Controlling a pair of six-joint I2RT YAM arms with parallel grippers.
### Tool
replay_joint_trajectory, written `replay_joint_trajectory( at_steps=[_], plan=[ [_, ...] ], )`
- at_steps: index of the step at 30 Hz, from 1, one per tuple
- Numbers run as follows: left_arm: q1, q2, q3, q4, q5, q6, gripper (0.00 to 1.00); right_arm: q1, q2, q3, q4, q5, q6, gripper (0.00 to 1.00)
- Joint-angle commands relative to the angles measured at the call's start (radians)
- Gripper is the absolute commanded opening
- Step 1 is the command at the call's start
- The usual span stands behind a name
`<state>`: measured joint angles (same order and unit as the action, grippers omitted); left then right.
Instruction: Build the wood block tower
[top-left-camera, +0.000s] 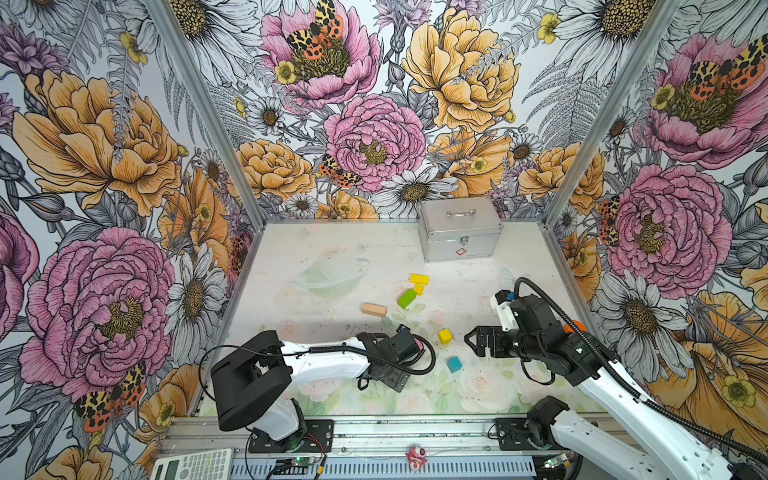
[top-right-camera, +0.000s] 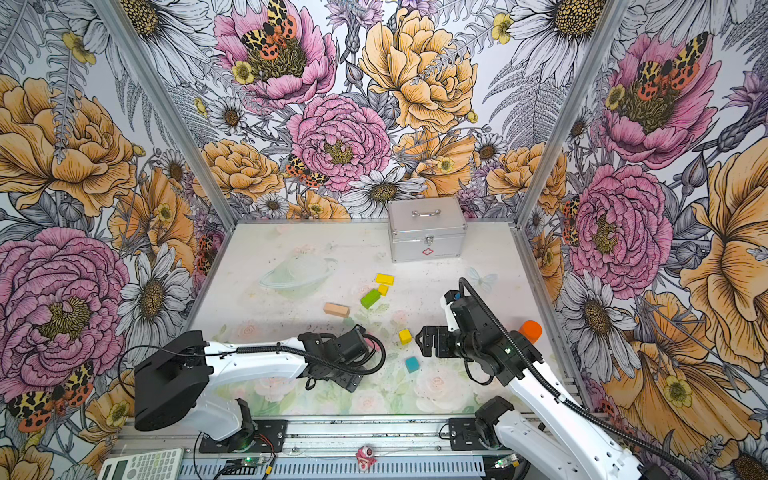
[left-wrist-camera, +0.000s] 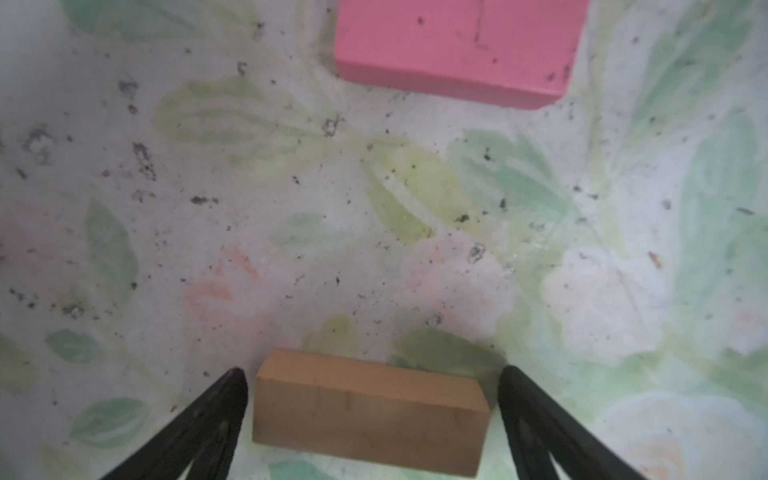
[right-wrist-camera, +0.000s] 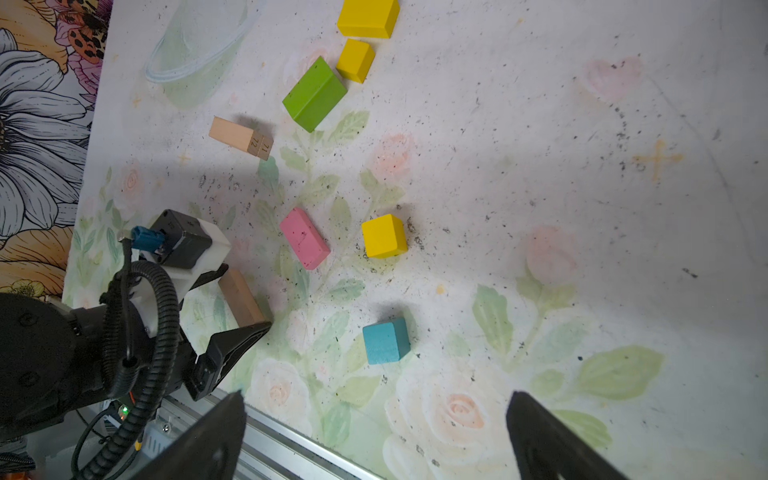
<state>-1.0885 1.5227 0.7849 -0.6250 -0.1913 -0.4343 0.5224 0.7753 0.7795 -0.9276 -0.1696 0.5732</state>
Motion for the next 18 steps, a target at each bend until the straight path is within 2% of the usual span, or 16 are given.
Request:
replay_joint_trajectory(
  at_steps=[1, 18],
  plan=[
    [0.004, 0.007, 0.014, 0.016, 0.029, 0.018, 0.94, -0.005, 0.001, 0.015, 0.004, 0.017, 0.014, 1.00],
    [-0.007, -0.035, -0.024, 0.018, 0.027, -0.027, 0.90, -0.005, -0.002, 0.013, 0.004, 0.011, 0.019, 1.00]
  ],
)
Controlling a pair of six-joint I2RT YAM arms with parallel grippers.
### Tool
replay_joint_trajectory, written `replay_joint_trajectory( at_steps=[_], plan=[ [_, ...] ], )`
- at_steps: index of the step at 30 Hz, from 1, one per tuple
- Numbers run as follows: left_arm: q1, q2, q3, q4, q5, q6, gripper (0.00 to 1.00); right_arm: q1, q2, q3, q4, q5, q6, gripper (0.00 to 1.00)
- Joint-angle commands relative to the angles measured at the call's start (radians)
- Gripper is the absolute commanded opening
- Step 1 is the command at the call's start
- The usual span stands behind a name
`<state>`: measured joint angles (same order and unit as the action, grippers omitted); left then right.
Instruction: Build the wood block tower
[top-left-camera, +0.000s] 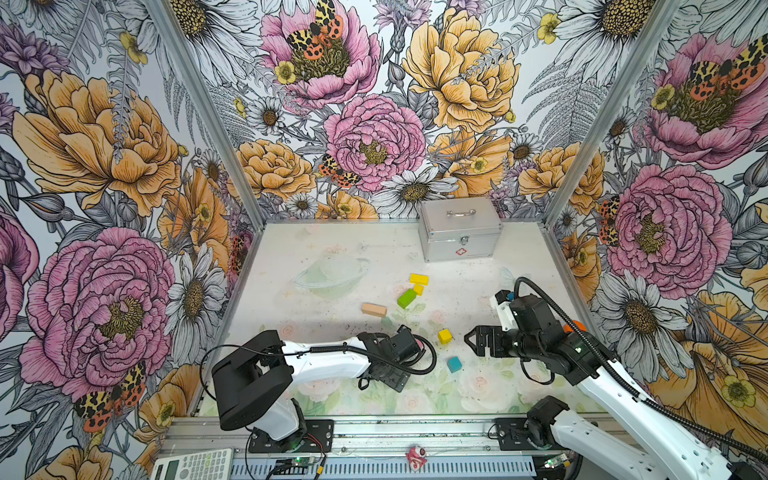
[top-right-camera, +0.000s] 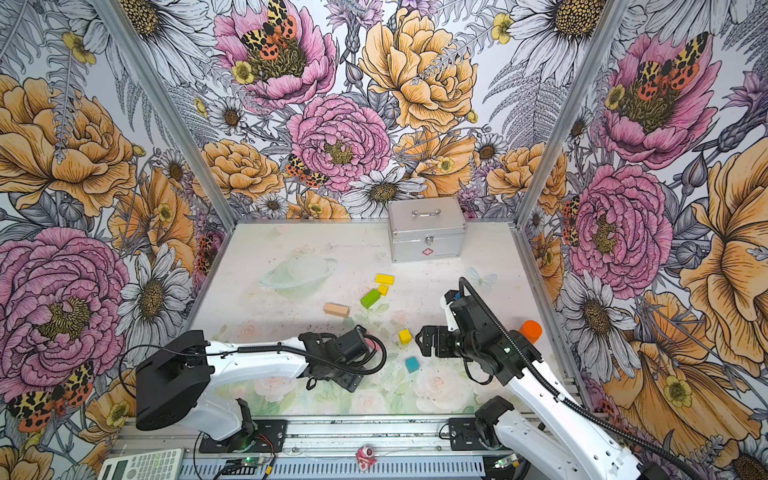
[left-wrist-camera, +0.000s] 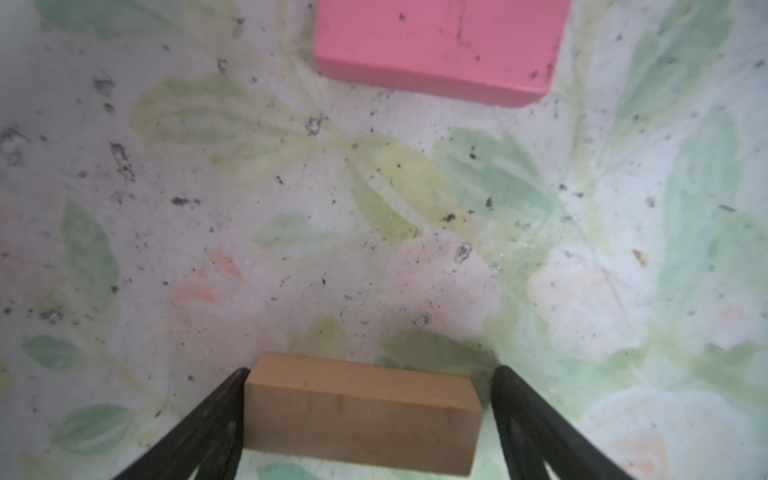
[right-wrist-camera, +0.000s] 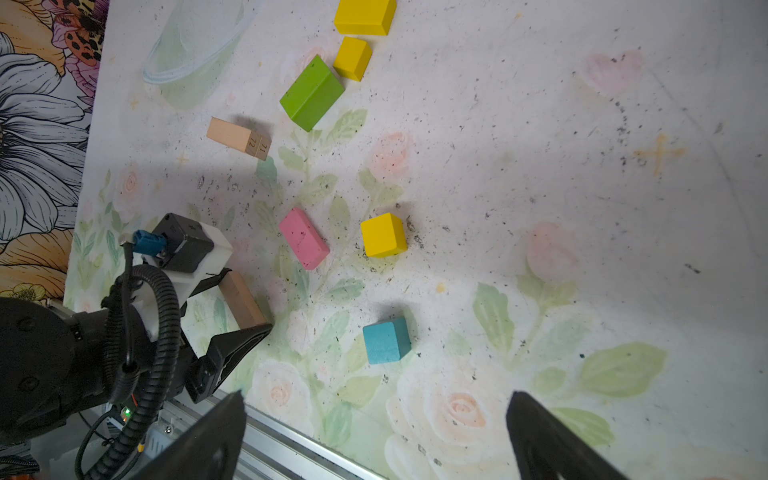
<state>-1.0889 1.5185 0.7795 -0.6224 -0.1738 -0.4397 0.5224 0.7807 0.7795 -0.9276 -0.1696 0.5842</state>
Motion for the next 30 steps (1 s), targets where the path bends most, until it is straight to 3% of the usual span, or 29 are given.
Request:
replay_joint_trajectory(
  at_steps=[1, 30],
  plan=[
    [-0.009, -0.034, -0.022, 0.015, 0.009, -0.025, 0.90, -0.005, -0.006, 0.012, 0.004, 0.011, 0.008, 1.00],
    [-0.023, -0.054, -0.042, 0.016, 0.013, -0.050, 0.86, -0.005, -0.030, -0.010, 0.006, 0.003, 0.023, 1.00]
  ],
)
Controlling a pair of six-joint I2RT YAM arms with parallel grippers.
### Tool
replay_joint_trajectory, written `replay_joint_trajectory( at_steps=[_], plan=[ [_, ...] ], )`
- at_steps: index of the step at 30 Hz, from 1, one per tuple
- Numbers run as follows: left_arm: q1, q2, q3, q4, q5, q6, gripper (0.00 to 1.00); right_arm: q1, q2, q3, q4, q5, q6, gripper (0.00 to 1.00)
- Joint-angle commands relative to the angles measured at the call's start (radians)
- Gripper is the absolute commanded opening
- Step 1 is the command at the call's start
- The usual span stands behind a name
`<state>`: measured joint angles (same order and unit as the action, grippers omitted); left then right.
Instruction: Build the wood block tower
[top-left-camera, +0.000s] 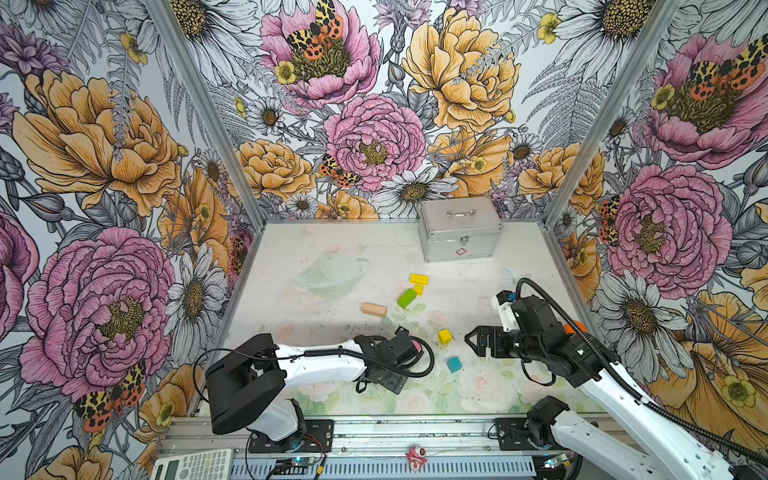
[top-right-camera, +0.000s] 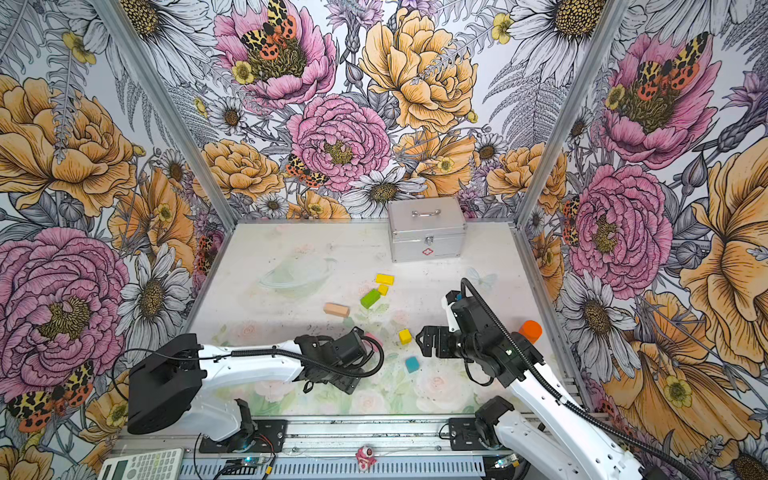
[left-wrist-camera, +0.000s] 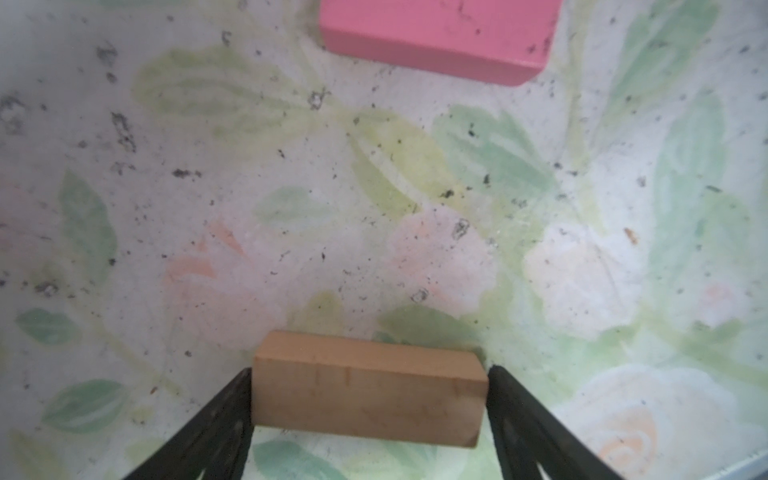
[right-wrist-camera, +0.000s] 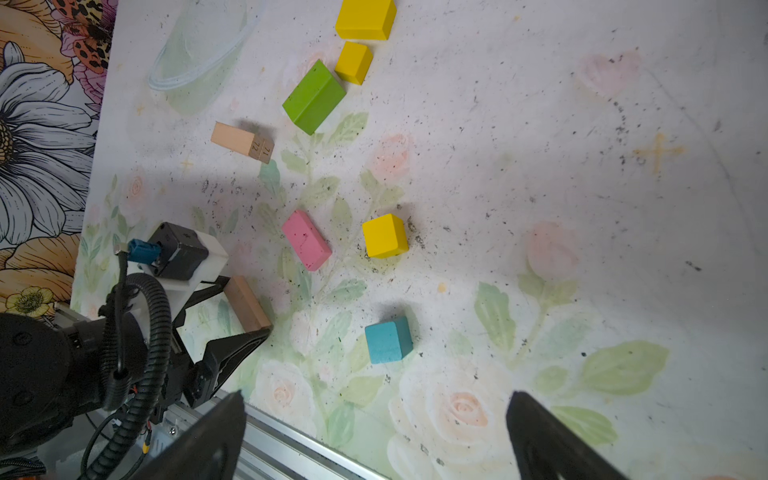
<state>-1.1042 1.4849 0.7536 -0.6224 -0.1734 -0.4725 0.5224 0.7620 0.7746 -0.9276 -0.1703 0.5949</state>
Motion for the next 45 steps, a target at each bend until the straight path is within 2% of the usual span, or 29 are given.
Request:
replay_joint_trajectory(
  at_steps=[1, 25, 33, 37, 40, 45],
  plan=[
    [-0.008, -0.022, -0.018, 0.016, 0.012, -0.017, 0.86, -0.005, -0.012, -0.005, 0.006, 0.004, 0.012, 1.00],
    [0.011, 0.015, 0.019, 0.012, 0.022, 0.015, 0.85, -0.005, -0.009, -0.011, 0.009, 0.003, 0.006, 1.00],
    [0.033, 0.042, 0.053, -0.019, 0.040, 0.030, 0.88, -0.005, -0.007, -0.006, 0.009, 0.002, -0.001, 1.00],
    [0.033, 0.059, 0.062, -0.031, 0.063, 0.038, 0.84, -0.005, -0.009, -0.005, 0.009, 0.002, -0.004, 1.00],
    [0.027, 0.079, 0.067, -0.039, 0.085, 0.036, 0.77, -0.005, -0.017, -0.007, 0.009, 0.000, -0.006, 1.00],
    [0.018, 0.072, 0.063, -0.050, 0.089, 0.023, 0.78, -0.005, -0.030, -0.011, 0.009, -0.001, -0.008, 1.00]
  ],
)
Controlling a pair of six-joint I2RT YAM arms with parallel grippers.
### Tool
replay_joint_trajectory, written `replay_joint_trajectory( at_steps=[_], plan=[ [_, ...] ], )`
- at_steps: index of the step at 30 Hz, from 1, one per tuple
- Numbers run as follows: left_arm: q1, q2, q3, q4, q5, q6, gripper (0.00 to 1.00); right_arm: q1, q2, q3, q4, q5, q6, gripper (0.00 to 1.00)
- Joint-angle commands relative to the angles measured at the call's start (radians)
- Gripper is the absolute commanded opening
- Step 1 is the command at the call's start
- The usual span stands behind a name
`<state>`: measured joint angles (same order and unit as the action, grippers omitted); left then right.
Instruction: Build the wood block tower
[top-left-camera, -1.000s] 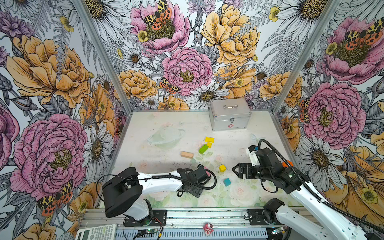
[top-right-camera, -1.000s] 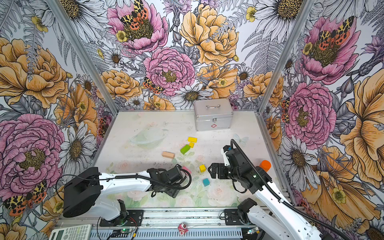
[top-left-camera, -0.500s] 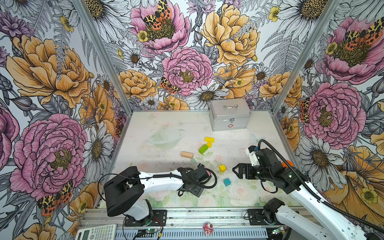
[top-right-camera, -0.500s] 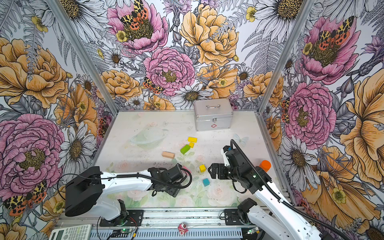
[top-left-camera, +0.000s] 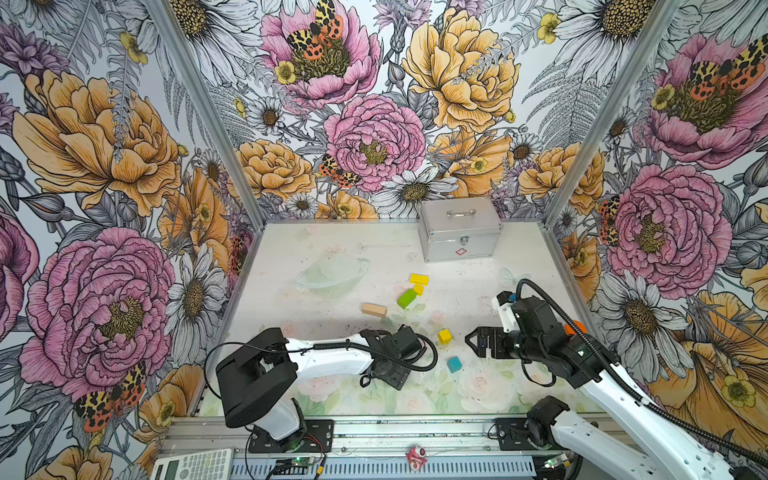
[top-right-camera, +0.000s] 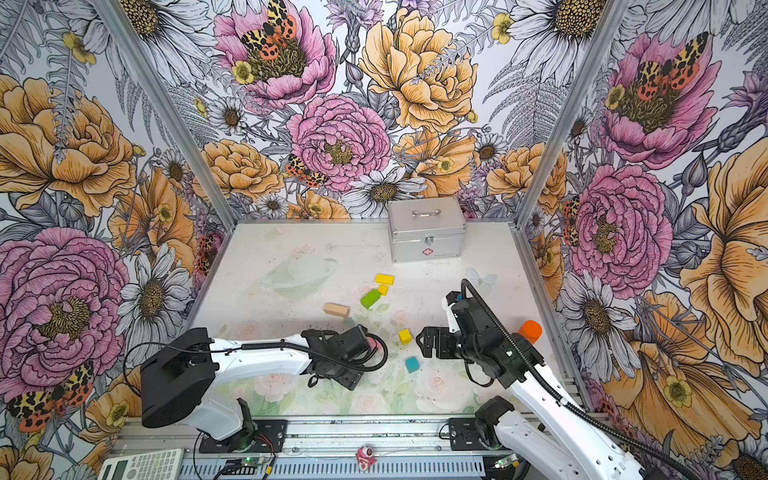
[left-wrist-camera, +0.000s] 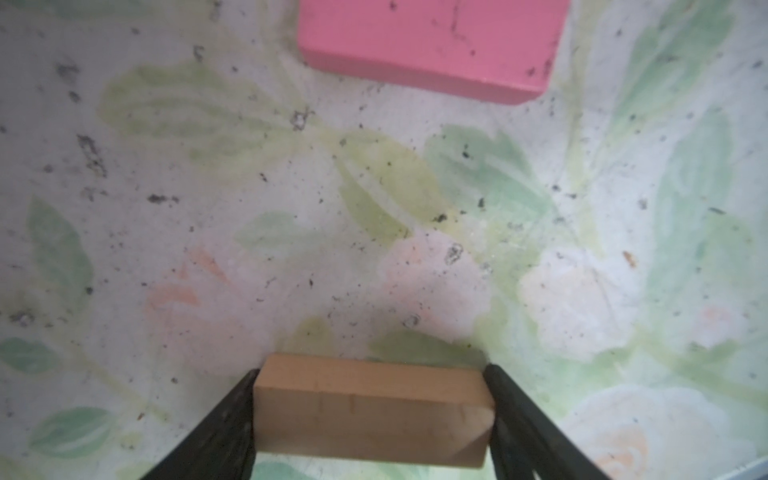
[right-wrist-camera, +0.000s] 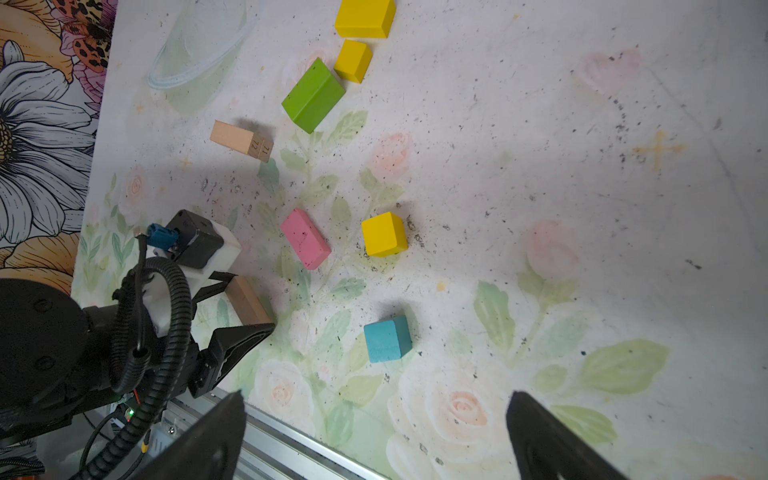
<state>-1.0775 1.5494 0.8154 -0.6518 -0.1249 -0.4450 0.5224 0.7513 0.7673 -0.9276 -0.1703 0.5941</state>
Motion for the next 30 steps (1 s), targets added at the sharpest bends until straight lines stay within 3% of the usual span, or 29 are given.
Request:
replay_joint_trajectory(
  at_steps=[1, 14, 30],
  plan=[
    [-0.007, 0.004, 0.000, -0.022, 0.040, -0.007, 0.78, -0.007, -0.020, -0.006, 0.009, -0.001, -0.007, 1.00],
    [-0.007, -0.039, -0.009, -0.022, 0.047, -0.029, 0.87, -0.007, -0.021, -0.006, 0.009, -0.006, -0.008, 1.00],
    [-0.012, -0.008, -0.003, -0.021, 0.041, -0.018, 0.84, -0.007, -0.027, -0.005, 0.007, -0.003, -0.002, 1.00]
  ],
)
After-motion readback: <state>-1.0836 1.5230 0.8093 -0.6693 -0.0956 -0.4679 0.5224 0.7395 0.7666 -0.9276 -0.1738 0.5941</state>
